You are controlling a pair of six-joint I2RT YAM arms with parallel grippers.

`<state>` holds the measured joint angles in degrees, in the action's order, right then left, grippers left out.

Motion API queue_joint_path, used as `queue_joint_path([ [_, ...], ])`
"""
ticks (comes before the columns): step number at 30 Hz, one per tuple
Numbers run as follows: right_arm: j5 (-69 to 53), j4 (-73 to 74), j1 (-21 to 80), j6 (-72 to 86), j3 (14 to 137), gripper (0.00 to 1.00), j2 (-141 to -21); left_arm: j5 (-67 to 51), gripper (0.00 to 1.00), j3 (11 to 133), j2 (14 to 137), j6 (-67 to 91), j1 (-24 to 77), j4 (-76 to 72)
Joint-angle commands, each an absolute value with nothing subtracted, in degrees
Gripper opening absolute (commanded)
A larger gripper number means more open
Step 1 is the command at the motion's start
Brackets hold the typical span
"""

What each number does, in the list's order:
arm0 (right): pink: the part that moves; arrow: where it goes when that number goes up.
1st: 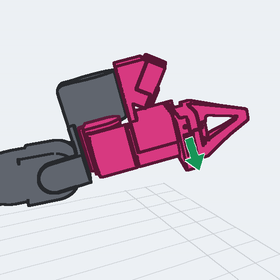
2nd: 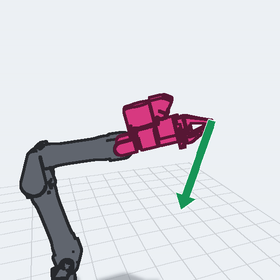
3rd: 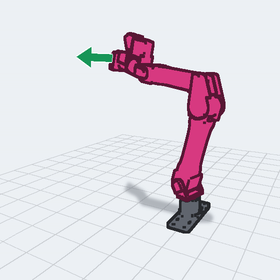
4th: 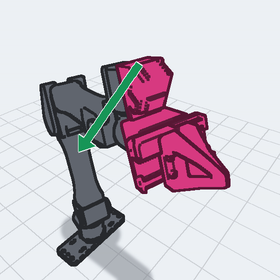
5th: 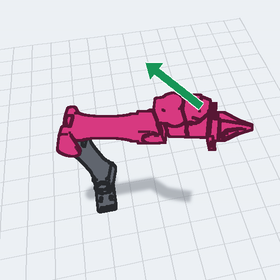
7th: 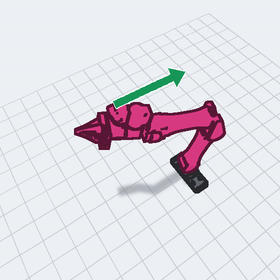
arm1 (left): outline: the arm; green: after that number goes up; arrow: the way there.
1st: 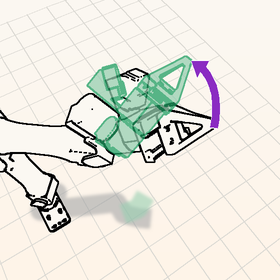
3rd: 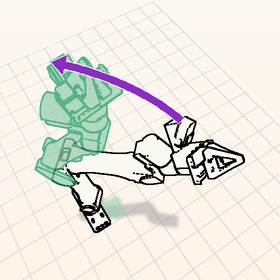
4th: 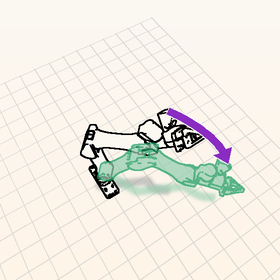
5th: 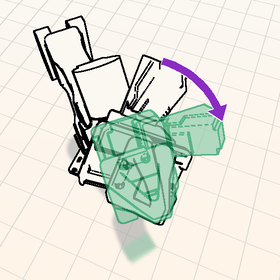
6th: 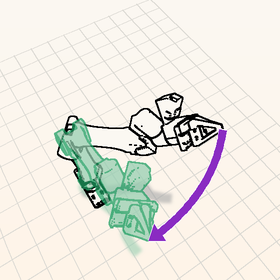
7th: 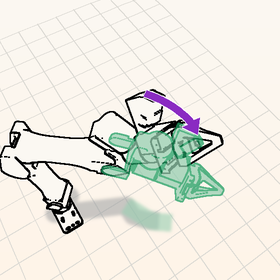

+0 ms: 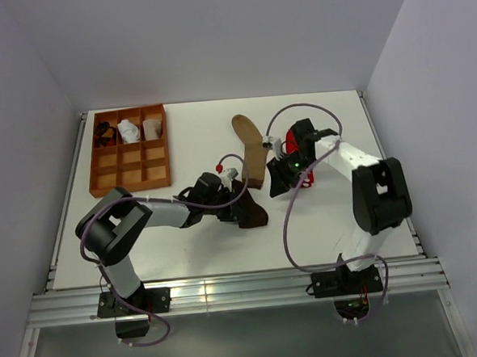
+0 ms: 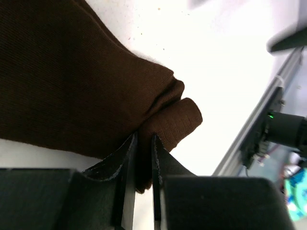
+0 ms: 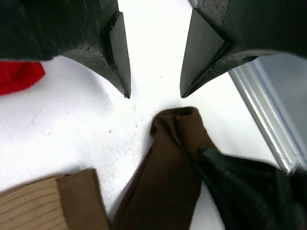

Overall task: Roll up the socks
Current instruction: Roll the sock at the center of the board.

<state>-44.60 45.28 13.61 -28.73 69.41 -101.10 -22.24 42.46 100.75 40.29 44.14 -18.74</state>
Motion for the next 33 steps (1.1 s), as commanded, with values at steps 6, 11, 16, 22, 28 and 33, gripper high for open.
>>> queue_joint_path([
  [6, -35.6, 28.3, 19.4, -40.9, 52.4, 0.55, -80.4, -31.1, 0.01, 42.4, 109.2, 41.1, 39.7, -4.7],
  [11, -28.0, 18.2, 30.3, -45.3, 39.7, 0.64, -70.4, -36.1, 0.00, 42.5, 112.5, 43.2, 38.8, -5.1],
  [16, -24.0, 12.0, 38.0, -45.5, 34.4, 0.74, -67.4, -38.3, 0.00, 43.4, 115.8, 43.5, 38.5, -3.3],
  [22, -18.3, 6.2, 45.1, -46.9, 30.6, 0.75, -67.1, -39.2, 0.00, 44.4, 117.3, 43.6, 38.4, -2.0],
  [28, -13.5, 3.8, 51.1, -49.0, 28.0, 0.75, -69.2, -39.9, 0.00, 44.6, 117.8, 43.1, 38.3, -1.3],
  [33, -9.9, 2.2, 53.0, -49.4, 28.5, 0.72, -72.4, -40.3, 0.00, 44.9, 118.2, 42.8, 38.3, -1.2],
])
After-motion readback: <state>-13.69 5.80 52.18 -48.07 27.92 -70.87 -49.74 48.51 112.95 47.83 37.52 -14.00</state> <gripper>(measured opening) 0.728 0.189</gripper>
